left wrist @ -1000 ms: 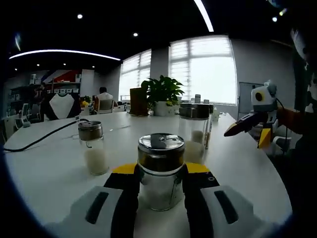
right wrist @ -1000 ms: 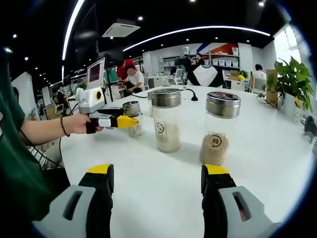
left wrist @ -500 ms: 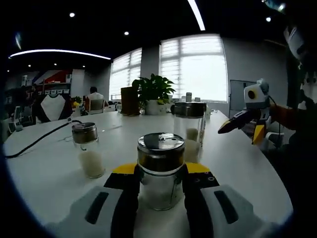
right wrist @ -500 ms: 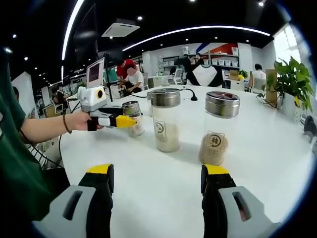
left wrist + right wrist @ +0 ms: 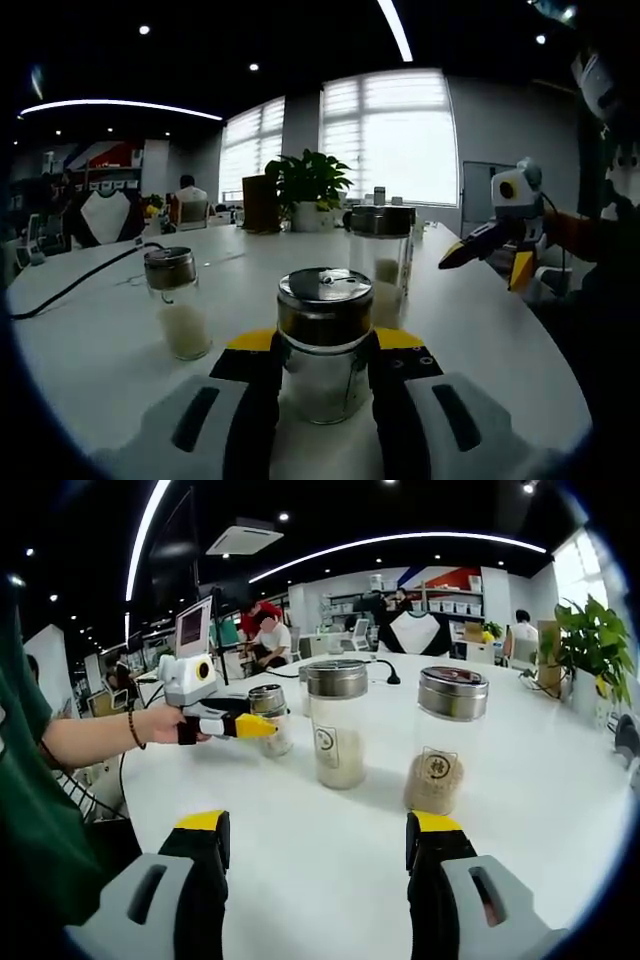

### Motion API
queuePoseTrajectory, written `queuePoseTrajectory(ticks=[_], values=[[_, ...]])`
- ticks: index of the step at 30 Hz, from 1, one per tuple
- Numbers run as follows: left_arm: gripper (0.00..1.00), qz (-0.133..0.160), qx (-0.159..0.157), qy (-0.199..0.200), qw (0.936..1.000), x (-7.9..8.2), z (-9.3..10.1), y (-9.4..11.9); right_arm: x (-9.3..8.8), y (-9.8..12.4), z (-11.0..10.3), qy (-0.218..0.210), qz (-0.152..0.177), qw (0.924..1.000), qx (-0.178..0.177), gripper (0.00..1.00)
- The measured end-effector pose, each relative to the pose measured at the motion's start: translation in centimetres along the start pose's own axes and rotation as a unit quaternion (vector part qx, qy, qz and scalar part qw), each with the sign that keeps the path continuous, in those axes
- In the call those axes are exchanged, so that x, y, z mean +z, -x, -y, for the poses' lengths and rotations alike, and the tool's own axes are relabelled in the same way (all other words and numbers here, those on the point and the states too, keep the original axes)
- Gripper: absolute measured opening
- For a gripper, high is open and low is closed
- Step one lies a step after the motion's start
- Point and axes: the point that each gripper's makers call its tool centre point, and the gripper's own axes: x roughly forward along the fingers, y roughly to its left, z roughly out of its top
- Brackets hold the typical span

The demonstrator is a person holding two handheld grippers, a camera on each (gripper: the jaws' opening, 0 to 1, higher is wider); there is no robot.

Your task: Rotate the seasoning bottle until the label or dispensing opening points toward the visible target arrow and the bottle remains upright within the marked orientation range

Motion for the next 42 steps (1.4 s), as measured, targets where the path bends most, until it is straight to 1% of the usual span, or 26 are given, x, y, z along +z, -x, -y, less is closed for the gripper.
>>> queuePoseTrajectory(ticks=[6,8,11,12,13,14,16,19,20,22,26,29,32,34,39,42], values=[[0.37,-0.003,0.001,-0.004,1.0000,0.0,0.0,0.0,-0.3,0.2,0.1,0.000,-0.004,1.0000,-0.002,0.73],[0.47,-0.002,0.001,-0.008,1.0000,0.0,0.1,-0.1,-0.3,0.3,0.2,0.000,-0.004,1.0000,-0.003,0.73],[0.57,-0.003,0.006,-0.008,0.9999,0.1,0.1,-0.1,-0.3,0.3,0.3,-0.003,-0.004,1.0000,-0.005,0.73],[0.63,0.005,0.014,-0.008,0.9999,0.5,0.0,-0.1,-0.4,0.3,0.4,-0.003,-0.004,1.0000,-0.006,0.73],[0.70,0.011,0.013,-0.009,0.9998,0.8,0.1,0.0,-0.4,0.3,0.4,-0.003,-0.004,1.0000,-0.006,0.73],[0.71,0.011,0.017,-0.008,0.9998,0.9,0.0,0.1,-0.4,0.3,0.4,-0.003,-0.004,1.0000,-0.006,0.73],[0.68,0.010,0.018,-0.009,0.9997,1.1,0.1,0.2,-0.4,0.3,0.4,-0.003,-0.004,1.0000,-0.005,0.72],[0.72,0.016,0.036,0.009,0.9992,1.5,0.0,0.3,-0.5,0.3,0.4,-0.003,-0.005,1.0000,-0.005,0.72],[0.72,0.022,0.036,0.009,0.9991,1.8,0.1,0.4,-0.5,0.3,0.4,-0.001,-0.006,1.0000,-0.005,0.72],[0.70,0.025,0.040,0.013,0.9988,2.1,0.3,0.6,-0.4,0.3,0.7,-0.003,-0.004,1.0000,-0.008,0.72],[0.71,0.028,0.052,0.004,0.9983,2.5,0.6,1.1,-0.5,0.4,0.9,-0.001,-0.005,0.9999,-0.011,0.72],[0.72,0.040,0.053,0.001,0.9978,3.1,1.1,1.5,-0.5,0.4,1.0,-0.003,-0.005,0.9999,-0.012,0.72],[0.72,0.036,0.055,-0.014,0.9977,3.5,1.5,1.9,-0.3,0.4,1.1,-0.004,-0.002,0.9999,-0.014,0.72],[0.73,0.045,0.064,-0.007,0.9969,4.1,1.6,2.4,0.0,0.4,1.0,-0.003,0.004,0.9999,-0.012,0.72],[0.74,0.061,0.092,0.001,0.9939,4.8,1.6,3.6,-0.1,0.3,1.1,-0.008,0.003,0.9999,-0.013,0.72],[0.72,0.068,0.094,-0.008,0.9932,5.1,2.1,4.1,-0.3,0.2,1.4,-0.011,0.001,0.9997,-0.020,0.73]])
